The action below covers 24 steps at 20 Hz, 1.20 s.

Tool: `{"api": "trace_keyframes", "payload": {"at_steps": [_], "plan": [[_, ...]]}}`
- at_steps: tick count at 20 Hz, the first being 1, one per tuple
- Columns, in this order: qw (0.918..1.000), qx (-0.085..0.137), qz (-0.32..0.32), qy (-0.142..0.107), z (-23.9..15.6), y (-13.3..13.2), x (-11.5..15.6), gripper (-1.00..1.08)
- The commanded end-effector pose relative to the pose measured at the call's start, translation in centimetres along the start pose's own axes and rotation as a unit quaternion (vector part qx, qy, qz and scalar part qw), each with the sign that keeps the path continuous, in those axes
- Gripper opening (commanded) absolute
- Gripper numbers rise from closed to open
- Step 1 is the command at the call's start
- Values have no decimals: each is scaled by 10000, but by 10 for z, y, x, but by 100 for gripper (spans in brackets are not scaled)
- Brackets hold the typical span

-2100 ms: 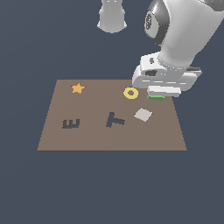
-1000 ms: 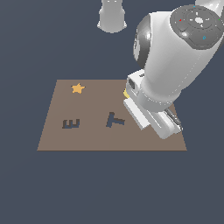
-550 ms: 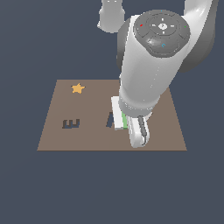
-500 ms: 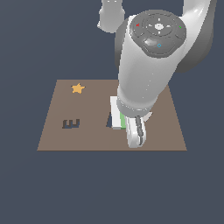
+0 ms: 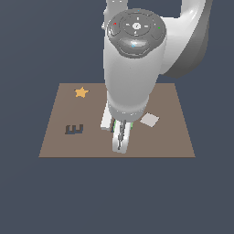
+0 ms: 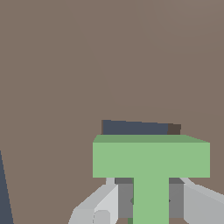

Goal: Insert a designated object into the corresponding slot on a board.

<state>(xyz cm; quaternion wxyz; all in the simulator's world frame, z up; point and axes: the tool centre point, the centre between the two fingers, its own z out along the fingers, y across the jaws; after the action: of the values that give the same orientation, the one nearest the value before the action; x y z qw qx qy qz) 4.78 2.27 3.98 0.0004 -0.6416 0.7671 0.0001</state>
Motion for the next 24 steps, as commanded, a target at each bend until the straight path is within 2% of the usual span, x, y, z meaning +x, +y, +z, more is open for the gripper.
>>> {"api": "trace_keyframes", "payload": {"at_steps": [1, 19, 20, 24], "plan": [[9998, 1, 185, -2, 0, 0, 5, -100], [9996, -2, 280, -1, 10, 1, 7, -100], [9996, -2, 280, -1, 10, 1, 7, 100], [9996, -2, 280, -1, 10, 1, 7, 100]]}}
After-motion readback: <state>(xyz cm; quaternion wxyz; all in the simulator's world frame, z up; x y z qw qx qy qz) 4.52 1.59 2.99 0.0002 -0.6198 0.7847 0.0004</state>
